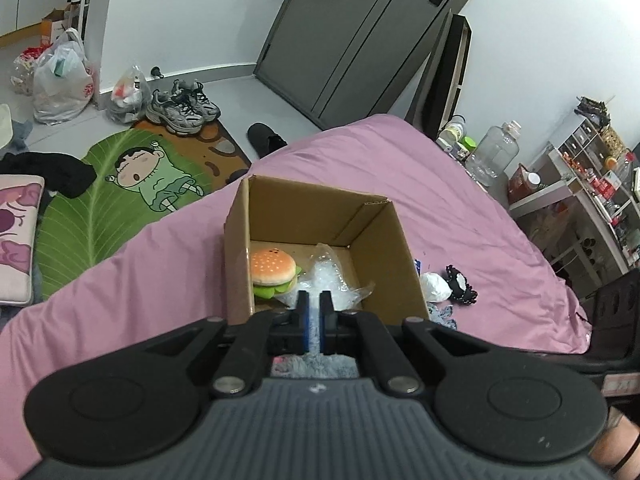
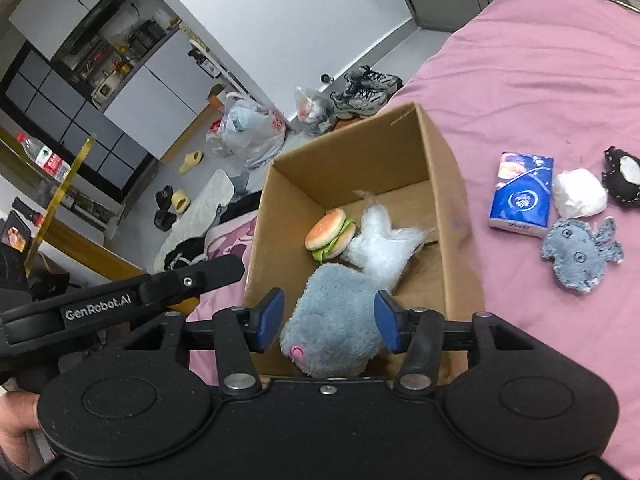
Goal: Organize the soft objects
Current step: 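Open the right tool and return both tools to the remaining items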
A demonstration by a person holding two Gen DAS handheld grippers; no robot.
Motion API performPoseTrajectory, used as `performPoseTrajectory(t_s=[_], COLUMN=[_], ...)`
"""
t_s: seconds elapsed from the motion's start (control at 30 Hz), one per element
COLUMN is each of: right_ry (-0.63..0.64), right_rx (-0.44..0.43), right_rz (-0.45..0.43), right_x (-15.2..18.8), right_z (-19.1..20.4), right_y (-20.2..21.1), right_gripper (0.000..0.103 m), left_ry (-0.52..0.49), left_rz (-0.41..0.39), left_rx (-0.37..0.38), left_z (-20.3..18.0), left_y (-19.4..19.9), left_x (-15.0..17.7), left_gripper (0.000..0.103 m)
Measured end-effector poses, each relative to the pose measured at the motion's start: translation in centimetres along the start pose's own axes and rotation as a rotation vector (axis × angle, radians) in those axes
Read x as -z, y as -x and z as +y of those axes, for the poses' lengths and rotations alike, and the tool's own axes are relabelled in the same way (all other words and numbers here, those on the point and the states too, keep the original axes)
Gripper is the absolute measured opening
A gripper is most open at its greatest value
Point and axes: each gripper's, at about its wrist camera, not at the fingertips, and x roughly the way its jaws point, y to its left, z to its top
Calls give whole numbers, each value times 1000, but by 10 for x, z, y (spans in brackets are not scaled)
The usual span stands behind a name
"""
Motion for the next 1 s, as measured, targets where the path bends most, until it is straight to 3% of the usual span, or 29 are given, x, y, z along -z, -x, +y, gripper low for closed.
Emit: performPoseTrajectory(t_s=[0.23,0.3,0.37,0.47,1.0], right_ry=[18,16,20,21,-9], right_rx=[11,14,16,24,119], right_rz=[-39,-59,-71,-93,-92], right_x=[-9,-12,-15,-18,-28], right_z=[-3,-6,-8,-14,-69], right_y=[20,29,35,43,58], right_gripper=[60,63,63,66,67], left_ry=[-37,-54,-69,-74,-119], left_rz=[2,-4,-14,-34,-42], left_rx=[-40,-52,-59,-63,7], left_z=[-16,-22,-28,-37,-97], left_y=[2,2,3,4,-34], left_x=[-5,-6,-8,-11,-20], left_gripper=[11,19,38,53,60])
